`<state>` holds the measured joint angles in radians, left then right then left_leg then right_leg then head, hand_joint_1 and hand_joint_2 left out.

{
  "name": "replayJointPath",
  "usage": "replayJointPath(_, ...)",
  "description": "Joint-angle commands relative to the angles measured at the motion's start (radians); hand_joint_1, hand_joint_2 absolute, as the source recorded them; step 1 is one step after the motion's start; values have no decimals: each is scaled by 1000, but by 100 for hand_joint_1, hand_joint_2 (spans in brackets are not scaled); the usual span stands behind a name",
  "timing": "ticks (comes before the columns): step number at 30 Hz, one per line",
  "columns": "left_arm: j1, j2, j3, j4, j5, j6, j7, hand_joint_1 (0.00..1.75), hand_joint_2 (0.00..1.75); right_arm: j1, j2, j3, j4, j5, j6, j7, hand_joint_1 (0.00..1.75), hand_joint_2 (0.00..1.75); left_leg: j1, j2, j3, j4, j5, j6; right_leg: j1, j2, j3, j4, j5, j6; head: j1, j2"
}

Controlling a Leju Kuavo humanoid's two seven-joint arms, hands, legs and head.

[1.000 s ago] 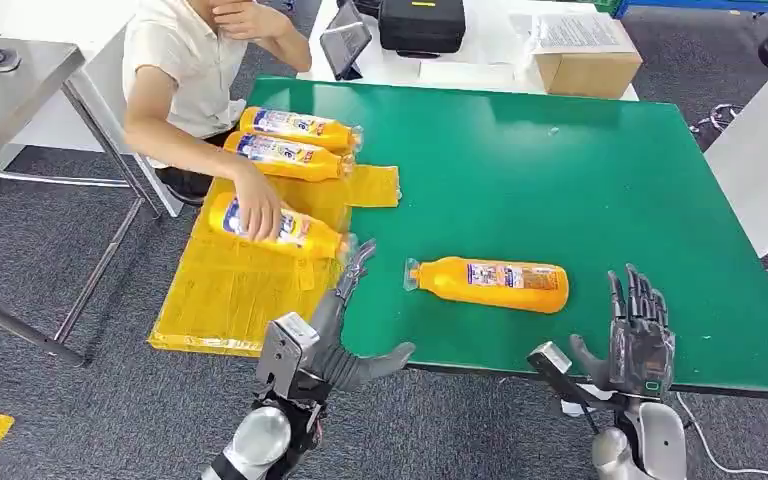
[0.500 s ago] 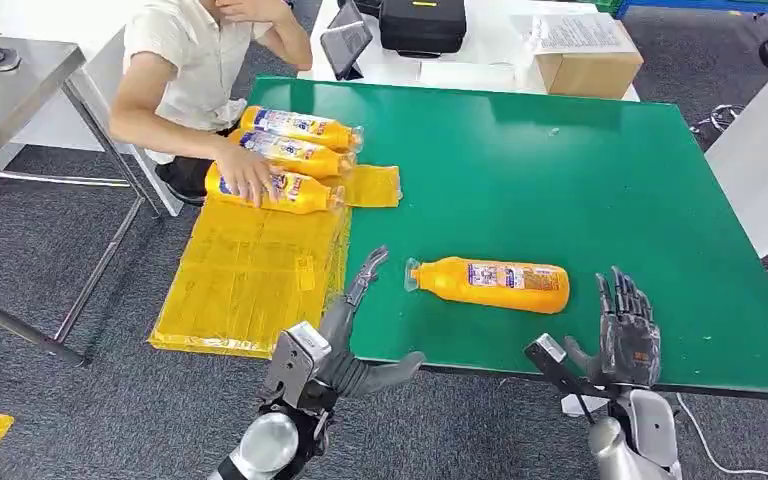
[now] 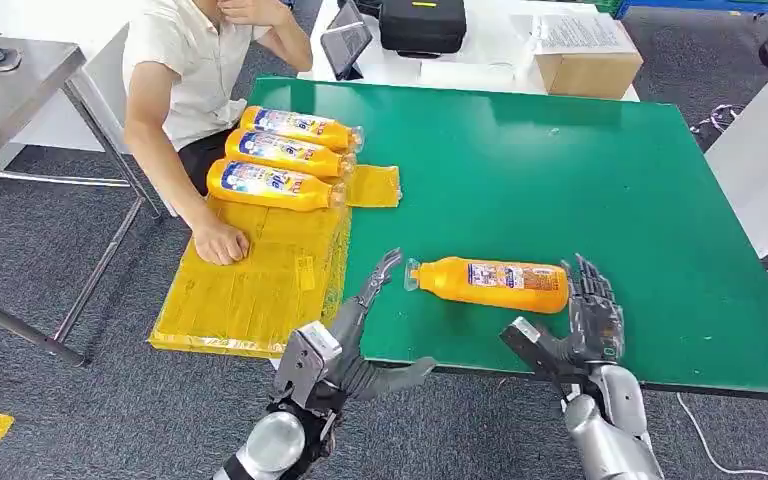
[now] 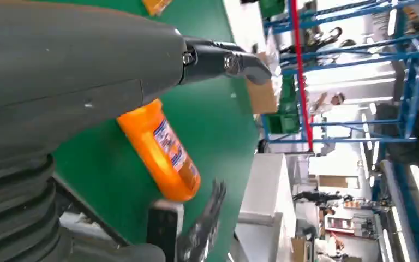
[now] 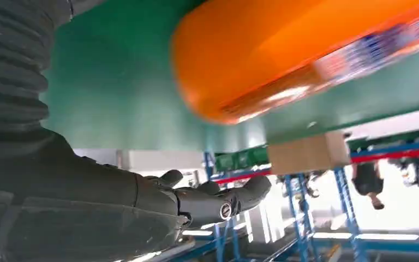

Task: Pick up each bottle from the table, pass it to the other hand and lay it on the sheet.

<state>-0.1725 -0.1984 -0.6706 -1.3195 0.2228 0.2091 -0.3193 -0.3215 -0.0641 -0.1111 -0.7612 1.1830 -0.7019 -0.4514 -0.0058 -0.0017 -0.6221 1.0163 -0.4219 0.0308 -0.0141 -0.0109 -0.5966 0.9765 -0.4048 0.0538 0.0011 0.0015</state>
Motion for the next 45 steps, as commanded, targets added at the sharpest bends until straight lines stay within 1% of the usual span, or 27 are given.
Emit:
replayJointPath(1,-60,12,-50,103,31,-23,15,0,175,-160,-40,211,253,6,36,76,0,175,1,3,4,-1,-2,-2,1,3,4,-1,-1,-2,0,0)
replayJointPath(2,-62,10,-51,104,32,-25,15,0,175,-170,-39,218,260,7,41,82,0,175,0,2,3,-1,-1,-1,0,3,2,-1,0,-1,0,0)
replayJointPath(3,-65,10,-53,106,33,-27,16,0,175,-181,-37,223,267,5,54,84,0,175,0,2,5,-1,-2,-2,0,3,4,-1,-1,-2,0,0)
replayJointPath(5,-72,6,-56,117,46,-37,25,0,175,-207,-38,252,289,19,73,105,0,175,0,2,2,0,-1,-1,0,2,2,0,0,-1,0,0)
replayJointPath(6,-73,4,-57,121,51,-40,27,0,175,-214,-36,260,295,19,83,107,0,175,0,2,4,0,-2,-2,0,3,3,0,-1,-2,0,0)
replayJointPath(11,-78,3,-58,133,74,-54,40,0,175,-216,-32,296,325,28,104,133,0,175,0,0,3,-1,-1,-1,0,1,2,-1,0,-1,0,0)
replayJointPath(12,-79,4,-58,136,81,-59,45,0,175,-217,-32,300,330,27,114,139,0,175,1,1,5,-1,-1,-2,1,2,4,-1,-1,-2,0,0)
replayJointPath(13,-81,6,-60,139,81,-60,45,0,175,-226,-35,309,348,34,143,167,0,175,0,0,3,-1,-1,-2,0,1,3,-1,-1,-2,0,0)
replayJointPath(14,-81,6,-59,140,83,-63,47,0,175,-237,-42,322,362,37,197,204,0,175,0,0,3,-1,-1,-1,0,1,3,-1,-1,-1,0,0)
replayJointPath(15,-79,6,-59,139,85,-65,50,0,175,-243,-46,328,366,38,218,216,0,175,1,1,5,-1,-2,-2,1,2,5,-1,-1,-2,0,0)
replayJointPath(16,-76,7,-59,134,83,-66,53,0,175,-254,-54,339,373,50,242,263,0,175,1,2,6,-1,-2,-2,1,2,5,0,-1,-2,0,0)
replayJointPath(17,-74,8,-58,130,81,-66,55,0,175,-261,-56,339,375,45,261,274,0,175,0,1,4,-1,-1,-2,0,1,3,0,-1,-2,0,0)
replayJointPath(20,-69,9,-55,118,67,-60,68,0,175,-270,-64,346,380,44,321,334,0,175,1,2,7,-1,-1,-2,1,2,7,-2,-1,-2,0,0)
replayJointPath(24,-66,6,-46,110,52,-61,82,0,175,-267,-74,341,379,21,409,377,0,175,1,0,8,-1,0,-2,1,0,7,-2,0,-2,0,0)
replayJointPath(26,-66,5,-47,110,51,-61,83,0,175,-262,-77,339,381,20,410,378,0,175,1,0,9,-1,0,-2,1,0,8,-2,0,-2,0,0)
replayJointPath(27,-65,4,-44,109,49,-61,84,0,175,-258,-79,337,375,13,412,376,24,175,1,-1,10,-1,1,-1,1,-1,9,-2,0,-2,0,0)
replayJointPath(28,-63,3,-41,110,47,-62,86,0,175,-251,-78,325,373,-6,419,370,99,175,1,-2,11,-2,1,-2,1,-1,10,-3,0,-2,0,0)
replayJointPath(29,-62,1,-39,112,45,-64,87,0,175,-244,-78,321,375,-19,432,363,131,175,1,-1,11,-1,1,-1,1,-1,10,-3,0,-2,0,0)
replayJointPath(30,-62,0,-38,112,44,-65,87,0,175,-240,-78,314,374,-33,441,349,131,175,1,-1,11,-1,1,0,1,-1,10,-3,0,-1,0,0)
replayJointPath(32,-64,-1,-37,114,42,-67,87,0,175,-232,-78,303,375,-58,460,328,148,175,0,-1,11,-1,1,0,1,0,11,-3,0,-1,0,0)
replayJointPath(34,-65,-1,-37,114,42,-67,87,0,175,-230,-78,304,376,-59,462,326,152,175,0,-1,11,-1,1,0,1,-1,11,-2,0,0,0,0)
replayJointPath(35,-67,-2,-38,115,39,-70,87,0,175,-226,-75,294,374,-85,477,303,164,175,1,-1,12,-1,1,0,1,-1,11,-3,0,-1,0,0)
replayJointPath(36,-67,-2,-38,115,39,-71,87,0,175,-221,-74,288,371,-102,488,285,171,175,1,-2,12,-2,1,0,1,-1,12,-3,0,-1,0,0)
replayJointPath(38,-68,-2,-38,114,38,-72,87,0,175,-217,-73,285,368,-113,492,271,175,175,1,-2,13,-2,1,-1,1,-1,13,-4,0,-1,0,0)
replayJointPath(39,-68,-2,-37,116,38,-74,87,0,175,-207,-65,253,360,-171,517,225,175,175,1,-1,12,-1,1,0,1,-1,12,-3,0,-1,0,0)
replayJointPath(43,-68,-10,-29,128,53,-59,86,0,175,-182,-46,183,335,-306,550,126,175,175,1,-2,14,-2,1,-1,2,-1,13,-4,0,-1,1,0)
replayJointPath(45,-66,-13,-24,128,57,-35,73,0,175,-165,-35,169,305,-355,517,75,175,175,2,0,14,-2,1,-1,2,0,13,-4,0,-2,0,0)
